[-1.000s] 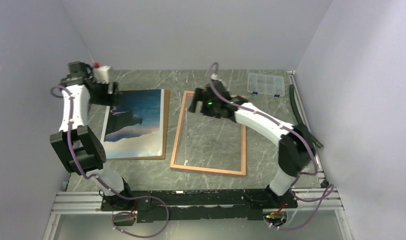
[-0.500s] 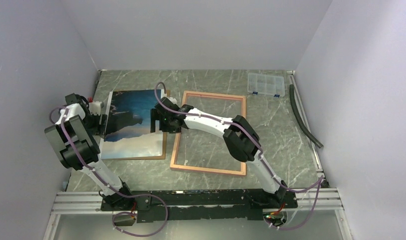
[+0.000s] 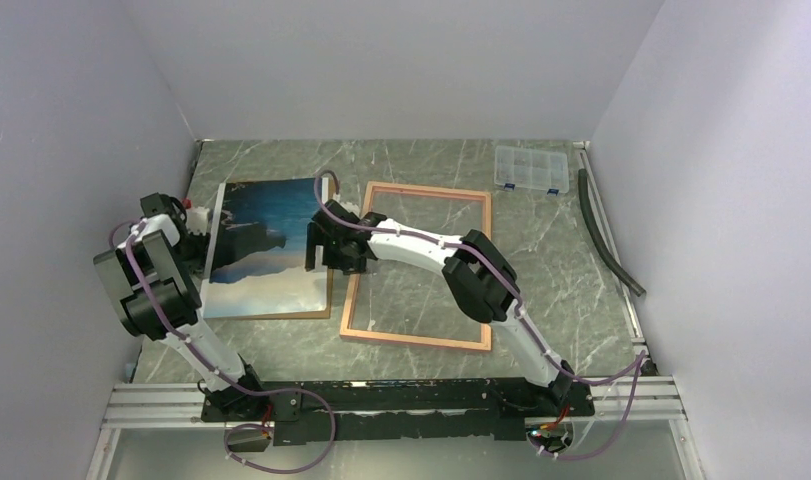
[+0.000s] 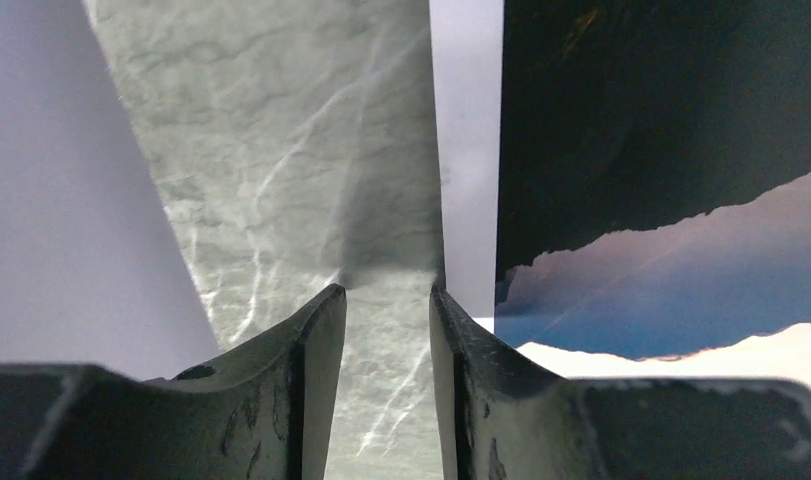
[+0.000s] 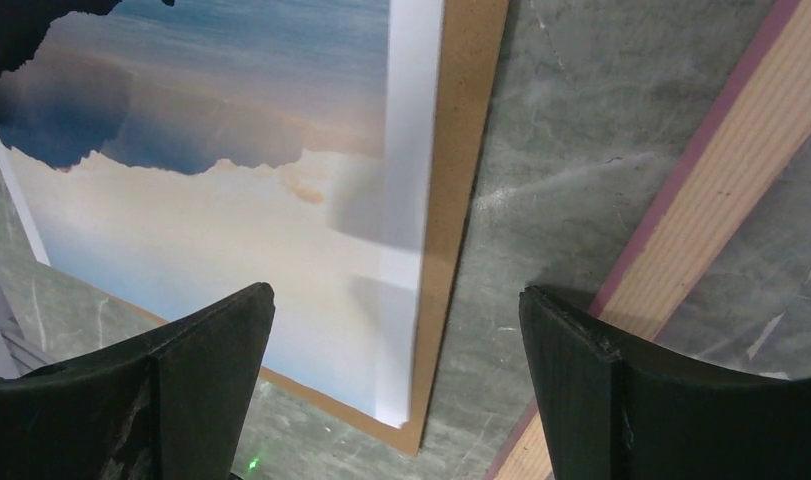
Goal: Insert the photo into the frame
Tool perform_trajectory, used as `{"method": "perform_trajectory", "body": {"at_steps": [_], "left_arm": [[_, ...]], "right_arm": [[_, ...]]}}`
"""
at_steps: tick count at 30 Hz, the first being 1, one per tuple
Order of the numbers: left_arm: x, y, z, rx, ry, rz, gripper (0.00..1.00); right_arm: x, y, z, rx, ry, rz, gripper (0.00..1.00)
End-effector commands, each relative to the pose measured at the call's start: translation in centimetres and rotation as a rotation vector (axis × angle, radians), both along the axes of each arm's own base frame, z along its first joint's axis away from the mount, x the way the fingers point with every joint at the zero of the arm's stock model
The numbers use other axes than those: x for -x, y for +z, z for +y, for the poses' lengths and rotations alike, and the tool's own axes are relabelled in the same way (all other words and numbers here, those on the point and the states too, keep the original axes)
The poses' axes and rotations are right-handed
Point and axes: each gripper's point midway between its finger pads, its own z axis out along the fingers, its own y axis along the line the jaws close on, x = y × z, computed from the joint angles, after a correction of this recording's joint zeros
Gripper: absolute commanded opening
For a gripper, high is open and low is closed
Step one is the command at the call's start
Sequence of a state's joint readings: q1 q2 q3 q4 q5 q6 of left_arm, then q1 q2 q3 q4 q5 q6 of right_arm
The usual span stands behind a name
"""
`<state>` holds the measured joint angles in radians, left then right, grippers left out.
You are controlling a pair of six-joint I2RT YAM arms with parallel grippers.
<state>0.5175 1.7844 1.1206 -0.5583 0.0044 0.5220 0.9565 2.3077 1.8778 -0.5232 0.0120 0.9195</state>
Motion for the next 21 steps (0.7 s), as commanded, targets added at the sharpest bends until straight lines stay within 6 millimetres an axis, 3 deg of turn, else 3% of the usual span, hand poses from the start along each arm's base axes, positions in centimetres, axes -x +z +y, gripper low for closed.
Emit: {"method": "perform_trajectory", "body": {"at_steps": [1,7,21], "left_arm": [[-0.2,-0.7,-2.4,0.049,-0.023,-0.007,0.41],[0.2,-1.4,-3.6,0.057,-0.045,0.008,0.37],[0.4,-2.5,-4.9,0.052,-0.074,0.022,0.34]], "right_arm": [[0.6,-0.6,0.3,-0.011,-0.004,0.042,0.96],[1.1,-1.1,1.3,-0.038,0.007,0.085,0.96],[3.0,-0.3,3.7,-0.171,0.055,0.172,0.95]]}}
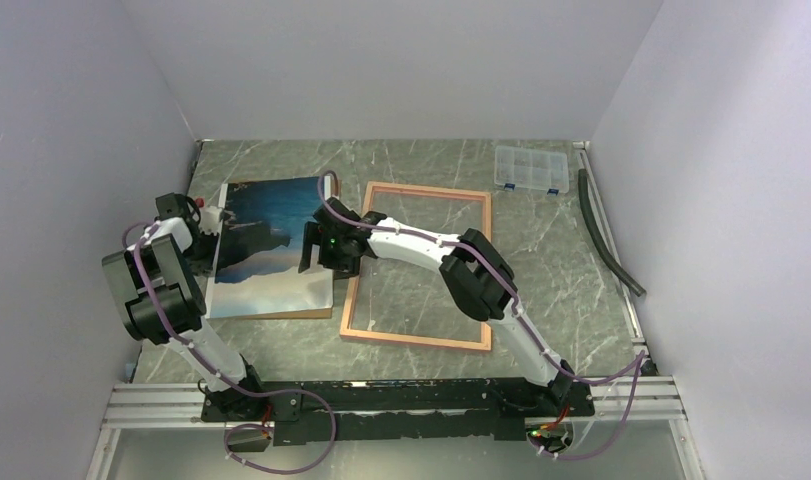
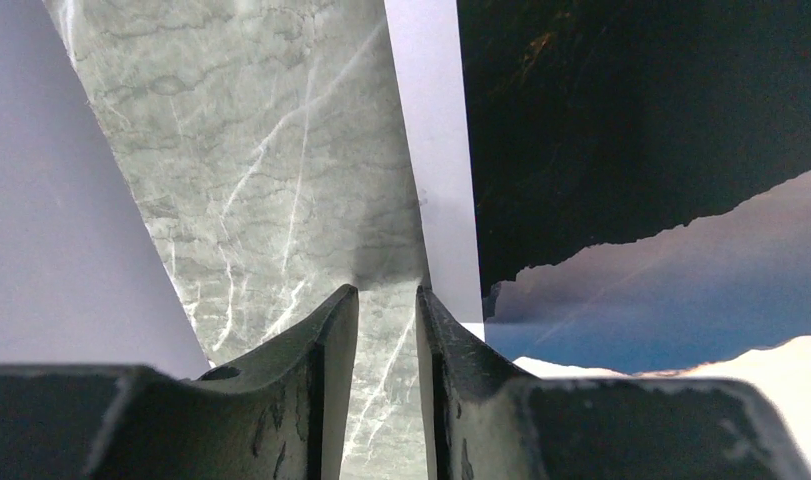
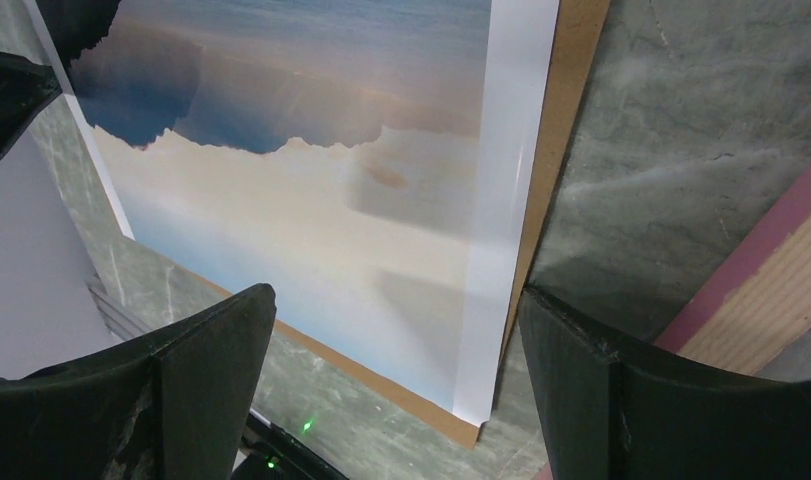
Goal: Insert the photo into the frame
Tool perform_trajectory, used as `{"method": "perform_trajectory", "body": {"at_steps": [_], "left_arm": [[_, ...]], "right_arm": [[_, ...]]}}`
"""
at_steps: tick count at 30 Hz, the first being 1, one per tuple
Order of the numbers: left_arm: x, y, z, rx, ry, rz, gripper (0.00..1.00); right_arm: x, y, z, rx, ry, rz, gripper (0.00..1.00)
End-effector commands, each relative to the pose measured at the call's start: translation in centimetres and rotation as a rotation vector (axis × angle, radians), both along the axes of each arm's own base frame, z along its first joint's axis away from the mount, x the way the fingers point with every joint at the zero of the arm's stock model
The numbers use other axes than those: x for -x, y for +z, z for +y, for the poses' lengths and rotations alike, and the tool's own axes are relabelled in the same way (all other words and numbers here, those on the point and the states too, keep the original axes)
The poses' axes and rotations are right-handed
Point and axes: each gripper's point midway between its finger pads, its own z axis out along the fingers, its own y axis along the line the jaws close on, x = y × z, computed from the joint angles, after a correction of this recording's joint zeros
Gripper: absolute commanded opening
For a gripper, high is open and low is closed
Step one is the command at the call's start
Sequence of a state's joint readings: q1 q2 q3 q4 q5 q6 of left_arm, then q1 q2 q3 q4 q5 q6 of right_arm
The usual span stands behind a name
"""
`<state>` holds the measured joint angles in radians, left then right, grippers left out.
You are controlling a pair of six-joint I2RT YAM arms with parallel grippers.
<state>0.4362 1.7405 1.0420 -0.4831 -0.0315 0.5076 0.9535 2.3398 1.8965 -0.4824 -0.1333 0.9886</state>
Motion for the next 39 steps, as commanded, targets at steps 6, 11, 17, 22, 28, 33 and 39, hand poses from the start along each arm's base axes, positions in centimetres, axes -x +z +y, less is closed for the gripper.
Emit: {"method": "perform_trajectory", "body": {"at_steps": [6,11,17,22,28,33,39], "left_arm": [[1.1,-1.9,-2.7,0.092,-0.029,0.043,0.32],[1.2,-1.9,-2.9,0.093,-0.034,0.043,0.29],[1.3,-1.9,-3.3,0.094,-0.039,0.043,0.27],[1.6,-1.7,-3.5,0.087,-0.048,0.037,0.26],[1.7,-1.7,-3.5,0.088,-0.041,0.041,0.24],[1.6,-1.7,-3.7,0.088,-0.041,0.038,0.23],[1.5,-1.5,-3.4,0.076,-0.040,0.040,0.23]], "right_arm": [[1.5,0.4,1.6,-0.079,0.032,0.048,0.93],[1.7,2.6,1.8,-0.116,0.038,0.025,0.92],[2.1,3.2,1.8,-0.116,0.042,0.023,0.91],[2.5,3.0,1.8,-0.058,0.060,0.009,0.91],[2.6,1.7,0.5,0.047,0.052,0.011,0.91],[2.9,0.1,-0.2,0.110,0.047,0.044,0.91],[2.9,-0.2,-1.8,0.201,0.015,0.020,0.91]]}}
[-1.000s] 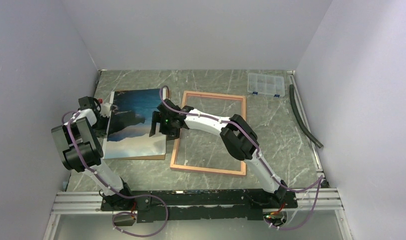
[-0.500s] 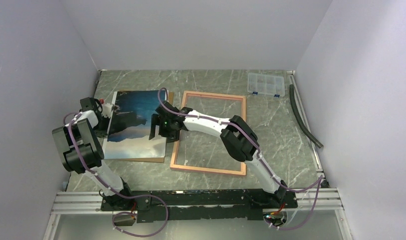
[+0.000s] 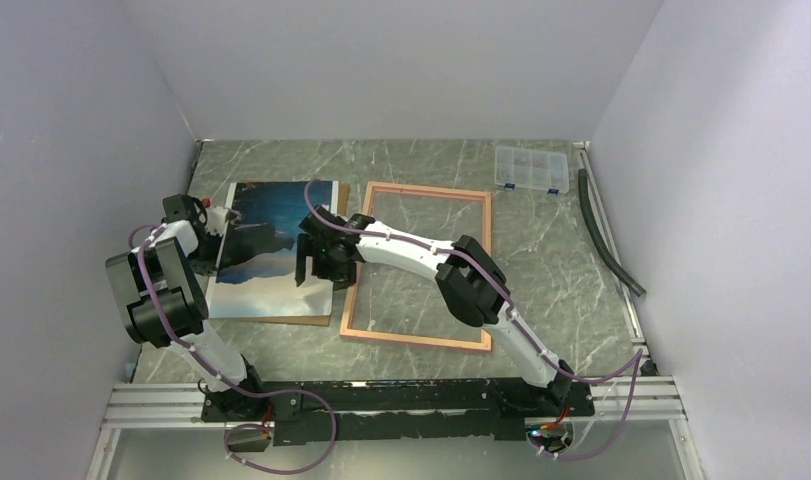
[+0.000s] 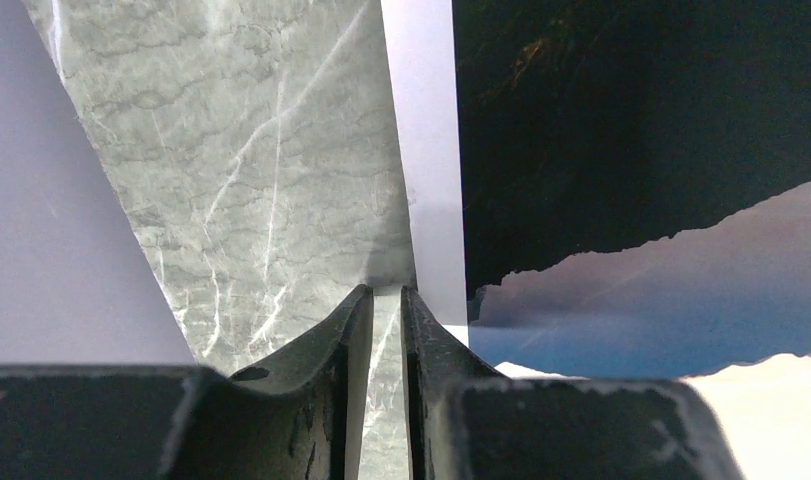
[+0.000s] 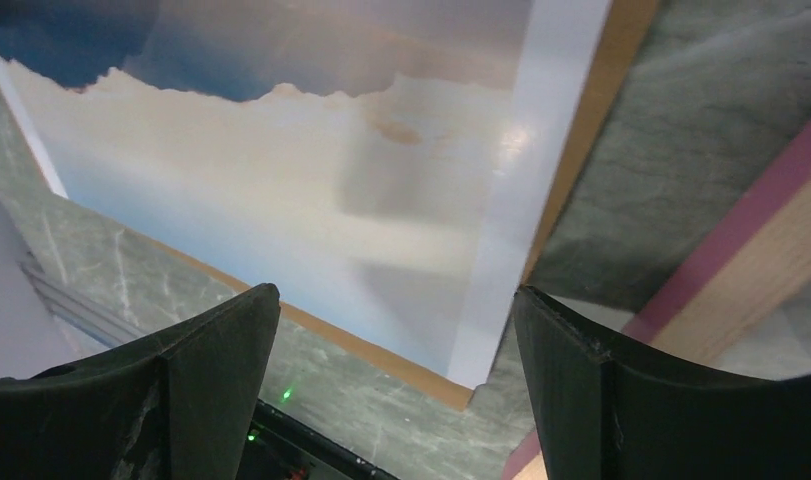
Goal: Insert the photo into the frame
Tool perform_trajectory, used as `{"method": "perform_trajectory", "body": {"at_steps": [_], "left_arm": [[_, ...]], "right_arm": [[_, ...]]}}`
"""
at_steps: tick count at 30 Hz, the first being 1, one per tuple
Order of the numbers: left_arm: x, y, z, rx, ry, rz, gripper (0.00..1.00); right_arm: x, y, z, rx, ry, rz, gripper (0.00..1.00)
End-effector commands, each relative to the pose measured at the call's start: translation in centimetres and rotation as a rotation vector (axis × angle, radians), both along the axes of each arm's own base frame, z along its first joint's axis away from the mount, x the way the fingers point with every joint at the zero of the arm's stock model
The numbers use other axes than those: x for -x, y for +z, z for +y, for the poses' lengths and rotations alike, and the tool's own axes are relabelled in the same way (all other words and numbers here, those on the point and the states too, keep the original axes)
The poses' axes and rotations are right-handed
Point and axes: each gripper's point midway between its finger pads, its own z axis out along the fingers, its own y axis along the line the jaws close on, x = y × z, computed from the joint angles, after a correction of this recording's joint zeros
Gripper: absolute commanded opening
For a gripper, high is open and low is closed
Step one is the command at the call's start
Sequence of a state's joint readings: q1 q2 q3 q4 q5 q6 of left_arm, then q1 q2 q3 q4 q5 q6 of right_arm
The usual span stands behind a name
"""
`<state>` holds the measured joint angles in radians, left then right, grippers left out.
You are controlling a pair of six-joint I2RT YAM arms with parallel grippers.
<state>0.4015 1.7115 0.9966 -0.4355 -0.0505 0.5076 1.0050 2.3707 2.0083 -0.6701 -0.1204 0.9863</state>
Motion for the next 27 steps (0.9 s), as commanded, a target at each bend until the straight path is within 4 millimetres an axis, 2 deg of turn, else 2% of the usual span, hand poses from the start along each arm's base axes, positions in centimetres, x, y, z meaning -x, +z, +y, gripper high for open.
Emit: {"method": "perform_trajectory", "body": {"at_steps": [1,7,11,15,19,27], "left_arm": [[1.7,-1.3,-2.6,0.103,-0.013,0.061,0.23],[0.6,0.6,-2.9,0.133,-0.021,0.035,0.24],[0.5,1.6,-3.4,0.152,-0.028,0.014,0.24],[1.2,0.2,-3.5,0.148,-0.037,0.041,0.23],[1.9,-1.2,-3.5,0.140,-0.037,0.065,0.23],[1.9,-1.5,-3.2,0.122,-0.036,0.061,0.23]], "right_arm": [[-0.2,-0.3,-2.2,0.110,-0.033,-0.034,0.91],[0.8,-1.0,-3.1,0.129,-0.036,-0.007,0.92],[1.3,-1.2,-2.4,0.104,-0.021,0.014,0.92],[1.7,-1.2,-1.7,0.090,-0.005,0.041,0.92],[1.6,0.3,-1.4,0.061,-0.016,0.031,0.92],[1.8,3.6,-0.1,-0.019,-0.012,0.027,0.91]]}}
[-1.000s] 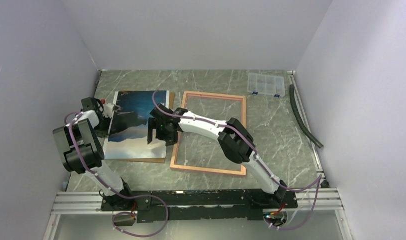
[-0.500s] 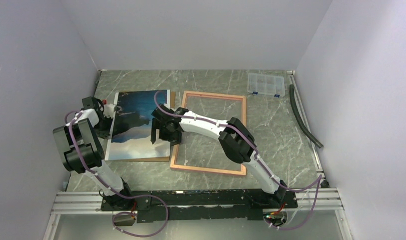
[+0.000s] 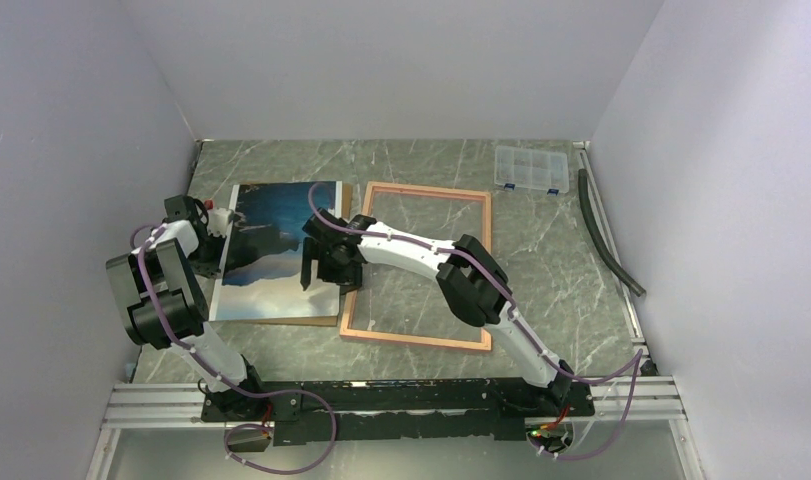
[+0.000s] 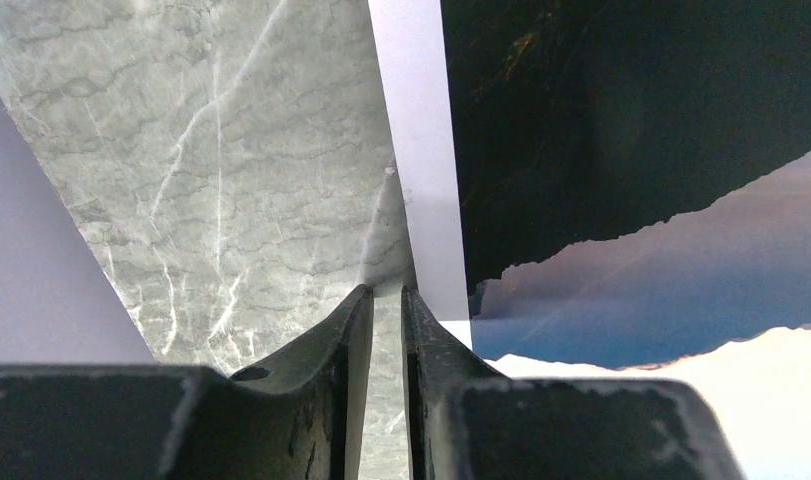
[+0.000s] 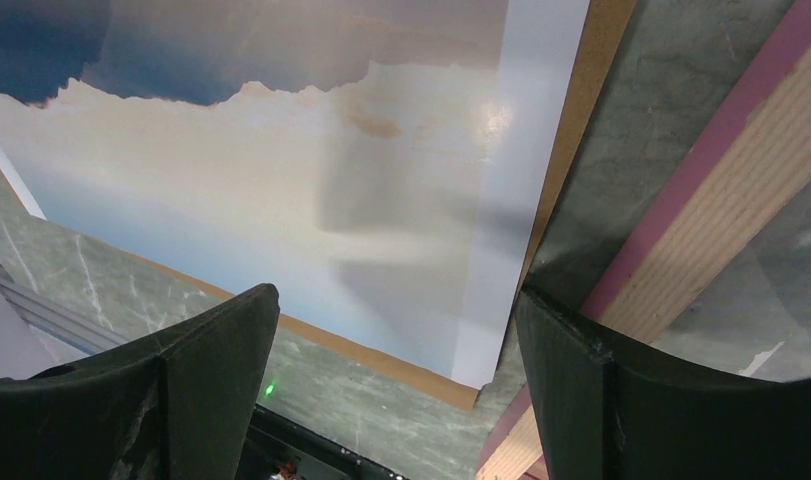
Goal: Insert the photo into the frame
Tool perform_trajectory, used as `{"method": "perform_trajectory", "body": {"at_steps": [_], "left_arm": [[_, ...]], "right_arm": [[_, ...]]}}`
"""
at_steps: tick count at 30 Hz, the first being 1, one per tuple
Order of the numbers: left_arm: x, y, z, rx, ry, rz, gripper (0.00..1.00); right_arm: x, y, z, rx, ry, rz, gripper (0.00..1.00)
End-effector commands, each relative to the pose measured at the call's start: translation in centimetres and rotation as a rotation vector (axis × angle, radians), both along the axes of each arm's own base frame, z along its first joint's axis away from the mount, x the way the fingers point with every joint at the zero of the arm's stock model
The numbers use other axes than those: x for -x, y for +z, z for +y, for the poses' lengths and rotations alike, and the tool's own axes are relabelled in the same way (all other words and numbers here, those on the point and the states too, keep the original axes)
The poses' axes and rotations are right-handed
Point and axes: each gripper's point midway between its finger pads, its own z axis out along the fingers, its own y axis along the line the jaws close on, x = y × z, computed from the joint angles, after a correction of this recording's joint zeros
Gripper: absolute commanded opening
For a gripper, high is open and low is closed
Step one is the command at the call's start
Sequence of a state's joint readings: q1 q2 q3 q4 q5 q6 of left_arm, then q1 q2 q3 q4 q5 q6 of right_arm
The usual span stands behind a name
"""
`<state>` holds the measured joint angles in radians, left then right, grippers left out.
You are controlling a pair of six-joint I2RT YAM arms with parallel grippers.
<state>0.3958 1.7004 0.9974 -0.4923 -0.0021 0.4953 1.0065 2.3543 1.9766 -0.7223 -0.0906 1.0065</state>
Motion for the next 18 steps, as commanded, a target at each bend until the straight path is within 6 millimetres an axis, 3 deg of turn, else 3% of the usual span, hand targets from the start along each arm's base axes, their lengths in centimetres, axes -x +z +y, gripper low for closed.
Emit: {"method": "perform_trajectory", "body": {"at_steps": [1,18], "left_arm": [[1.2,-1.4,-1.7,0.060,-0.022,0.038,0.23],[1.1,-1.3,-1.3,0.033,-0.022,0.030,0.22]], "right_arm": [[1.3,4.7,1.7,-0.090,0.020,0.001,0.91],[1.6,6.7,1.4,-0.106,0.002,0.000,0.90]]}}
